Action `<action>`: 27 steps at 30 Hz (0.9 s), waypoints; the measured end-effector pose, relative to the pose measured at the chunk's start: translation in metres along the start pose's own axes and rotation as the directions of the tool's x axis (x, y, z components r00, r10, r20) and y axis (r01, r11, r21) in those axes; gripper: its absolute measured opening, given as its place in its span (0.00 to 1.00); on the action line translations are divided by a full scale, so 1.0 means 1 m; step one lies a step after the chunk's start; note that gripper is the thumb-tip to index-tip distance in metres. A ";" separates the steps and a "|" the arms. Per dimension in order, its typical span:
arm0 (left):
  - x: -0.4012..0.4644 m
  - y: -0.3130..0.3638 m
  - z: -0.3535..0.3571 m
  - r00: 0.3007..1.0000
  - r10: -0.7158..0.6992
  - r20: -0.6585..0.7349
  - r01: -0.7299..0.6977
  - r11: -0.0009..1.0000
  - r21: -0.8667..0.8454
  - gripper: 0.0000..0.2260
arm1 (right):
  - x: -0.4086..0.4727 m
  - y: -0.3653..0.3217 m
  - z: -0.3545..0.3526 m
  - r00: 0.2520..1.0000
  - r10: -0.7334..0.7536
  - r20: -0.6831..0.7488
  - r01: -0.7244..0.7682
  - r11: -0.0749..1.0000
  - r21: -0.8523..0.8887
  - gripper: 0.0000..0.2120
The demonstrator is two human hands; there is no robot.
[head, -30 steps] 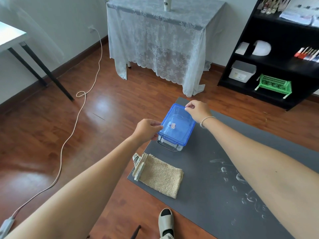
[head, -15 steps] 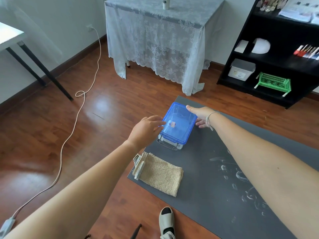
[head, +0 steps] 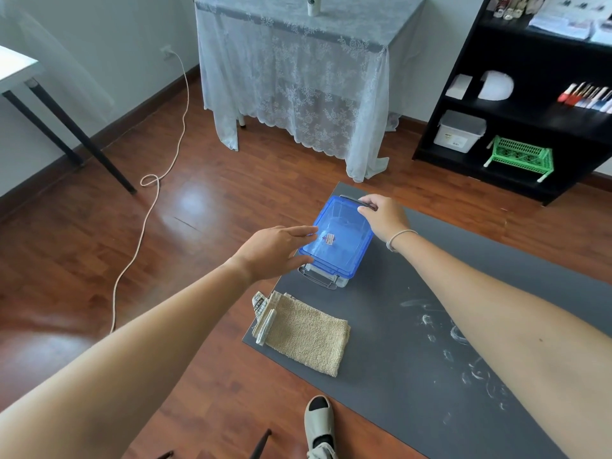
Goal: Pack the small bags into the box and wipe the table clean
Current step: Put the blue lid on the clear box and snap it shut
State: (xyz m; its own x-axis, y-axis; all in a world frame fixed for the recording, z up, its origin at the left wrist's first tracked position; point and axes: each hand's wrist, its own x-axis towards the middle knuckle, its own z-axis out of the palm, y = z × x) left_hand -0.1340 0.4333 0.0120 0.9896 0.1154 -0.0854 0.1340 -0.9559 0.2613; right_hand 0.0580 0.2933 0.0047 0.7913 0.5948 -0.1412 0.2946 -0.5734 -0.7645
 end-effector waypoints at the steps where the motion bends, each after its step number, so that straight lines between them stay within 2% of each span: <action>1: 0.000 0.000 -0.001 1.000 0.002 0.001 -0.002 1.000 0.000 0.22 | 0.000 0.001 0.000 1.000 -0.014 -0.011 0.014 0.999 -0.039 0.08; 7: 0.000 0.001 -0.001 1.000 0.015 -0.007 -0.015 1.000 -0.010 0.23 | 0.002 0.000 0.003 0.996 -0.051 -0.070 0.040 0.988 -0.146 0.07; 12: -0.007 -0.011 -0.001 0.990 0.094 0.104 -0.101 0.993 0.062 0.40 | 0.002 0.000 0.003 0.996 -0.050 -0.067 0.039 0.987 -0.157 0.07; 14: -0.007 -0.012 0.005 0.990 0.099 0.103 -0.111 0.987 0.119 0.42 | 0.001 0.001 0.004 0.996 -0.044 -0.077 0.033 0.989 -0.144 0.07; 19: -0.001 -0.003 0.018 0.996 0.085 0.002 -0.084 0.981 0.177 0.36 | 0.000 0.001 0.005 0.996 -0.042 -0.076 0.030 0.987 -0.159 0.08; 27: 0.005 -0.007 -0.006 0.993 0.121 0.011 -0.122 0.992 0.045 0.25 | -0.002 -0.001 0.003 0.996 -0.048 -0.074 0.035 0.986 -0.161 0.08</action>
State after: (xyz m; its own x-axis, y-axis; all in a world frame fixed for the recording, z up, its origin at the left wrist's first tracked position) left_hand -0.1297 0.4424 0.0154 0.9979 -0.0046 -0.0640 0.0100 -0.9741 0.2260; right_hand 0.0546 0.2943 0.0041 0.8137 0.5784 -0.0577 0.4048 -0.6352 -0.6577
